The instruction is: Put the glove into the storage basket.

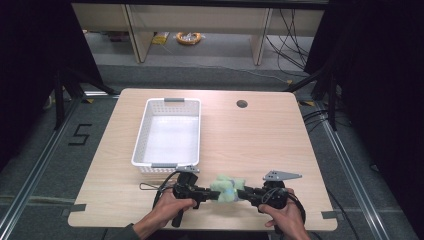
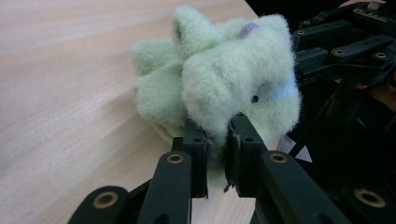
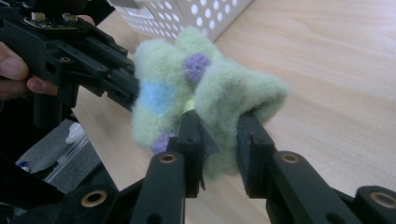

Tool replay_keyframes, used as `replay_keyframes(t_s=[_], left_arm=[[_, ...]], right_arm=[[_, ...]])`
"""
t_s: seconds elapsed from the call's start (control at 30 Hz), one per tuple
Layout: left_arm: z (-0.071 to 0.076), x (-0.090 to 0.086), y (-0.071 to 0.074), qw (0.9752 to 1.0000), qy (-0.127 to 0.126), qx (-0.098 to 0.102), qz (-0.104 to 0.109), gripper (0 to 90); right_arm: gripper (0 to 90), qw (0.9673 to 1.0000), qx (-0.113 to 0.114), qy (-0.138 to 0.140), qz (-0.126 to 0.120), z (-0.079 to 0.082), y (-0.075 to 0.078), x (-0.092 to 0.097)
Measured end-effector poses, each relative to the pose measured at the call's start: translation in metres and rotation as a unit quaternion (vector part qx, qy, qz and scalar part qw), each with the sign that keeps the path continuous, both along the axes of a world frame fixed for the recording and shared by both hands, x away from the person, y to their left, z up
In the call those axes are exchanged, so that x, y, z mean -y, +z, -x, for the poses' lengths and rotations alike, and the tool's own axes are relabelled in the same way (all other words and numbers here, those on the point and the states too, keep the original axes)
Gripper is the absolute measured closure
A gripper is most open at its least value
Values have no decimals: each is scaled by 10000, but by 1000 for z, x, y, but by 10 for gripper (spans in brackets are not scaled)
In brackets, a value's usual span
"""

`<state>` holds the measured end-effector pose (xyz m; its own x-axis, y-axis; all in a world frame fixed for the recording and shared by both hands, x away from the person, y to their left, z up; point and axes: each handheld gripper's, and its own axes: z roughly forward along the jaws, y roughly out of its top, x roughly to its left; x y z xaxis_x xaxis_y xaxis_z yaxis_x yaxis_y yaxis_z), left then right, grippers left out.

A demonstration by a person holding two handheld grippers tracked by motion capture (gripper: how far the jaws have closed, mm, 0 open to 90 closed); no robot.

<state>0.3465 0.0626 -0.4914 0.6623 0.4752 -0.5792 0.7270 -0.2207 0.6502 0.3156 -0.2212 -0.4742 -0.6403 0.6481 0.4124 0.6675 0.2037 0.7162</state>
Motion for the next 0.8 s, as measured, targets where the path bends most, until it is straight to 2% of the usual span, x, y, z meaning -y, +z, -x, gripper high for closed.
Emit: replay_keyframes(t_s=[0.03, 0.07, 0.13, 0.17, 0.2, 0.23, 0.27, 0.33, 0.37, 0.47, 0.5, 0.57, 0.6, 0.63, 0.67, 0.7, 0.77, 0.8], left_arm=[[0, -2, 4, 10000, 14, 47, -12, 790], [-1, -4, 7, 10000, -26, 68, 41, 789], [-1, -7, 15, 9999, -76, 148, -19, 789], [-2, -8, 18, 9998, -107, 176, -45, 789], [-1, -9, 22, 9997, -23, 228, -105, 788], [-2, -11, 26, 9996, -49, 252, -98, 788], [-2, -13, 29, 9996, -67, 273, -96, 788], [-3, -16, 36, 9993, -40, 361, -122, 788], [-4, -18, 40, 9991, -22, 395, -138, 788], [-5, -26, 50, 9988, -6, 466, -157, 787], [-6, -29, 54, 9986, 8, 507, -144, 787], [-7, -33, 60, 9982, 80, 562, -174, 787], [-9, -37, 64, 9982, 74, 580, -142, 787], [-9, -40, 68, 9980, 124, 594, -159, 787], [-10, -44, 72, 9979, 157, 613, -156, 786], [-12, -47, 75, 9978, 182, 631, -132, 786], [-14, -55, 83, 9972, 241, 685, -170, 785], [-16, -58, 87, 9973, 236, 684, -142, 785]], right_arm=[[736, 10000, 17, 10, -29, 0, 3, -1], [736, 9999, -89, -63, -83, 2, 6, -3], [736, 10000, 21, -2, -7, 1, 12, -5], [736, 10000, 24, 19, -54, 0, 14, -8], [736, 10000, 33, 25, -46, 0, 16, -9], [736, 9998, 187, 93, -21, -3, 17, -9], [736, 10000, 75, 30, 20, -2, 21, -12], [736, 9998, 164, 90, -4, -4, 25, -15], [736, 9999, 113, 87, -44, -4, 28, -18], [736, 9993, 335, 163, 9, -11, 35, -22], [736, 9994, 297, 182, -5, -13, 39, -25], [736, 9988, 401, 273, 31, -18, 46, -30], [736, 9994, 278, 188, -30, -17, 50, -33], [736, 9983, 508, 271, 15, -23, 53, -36], [736, 9980, 541, 333, -8, -27, 57, -39], [736, 9984, 464, 310, 5, -28, 61, -43], [736, 9970, 658, 406, 65, -35, 69, -49], [736, 9974, 597, 410, 54, -37, 73, -53]])
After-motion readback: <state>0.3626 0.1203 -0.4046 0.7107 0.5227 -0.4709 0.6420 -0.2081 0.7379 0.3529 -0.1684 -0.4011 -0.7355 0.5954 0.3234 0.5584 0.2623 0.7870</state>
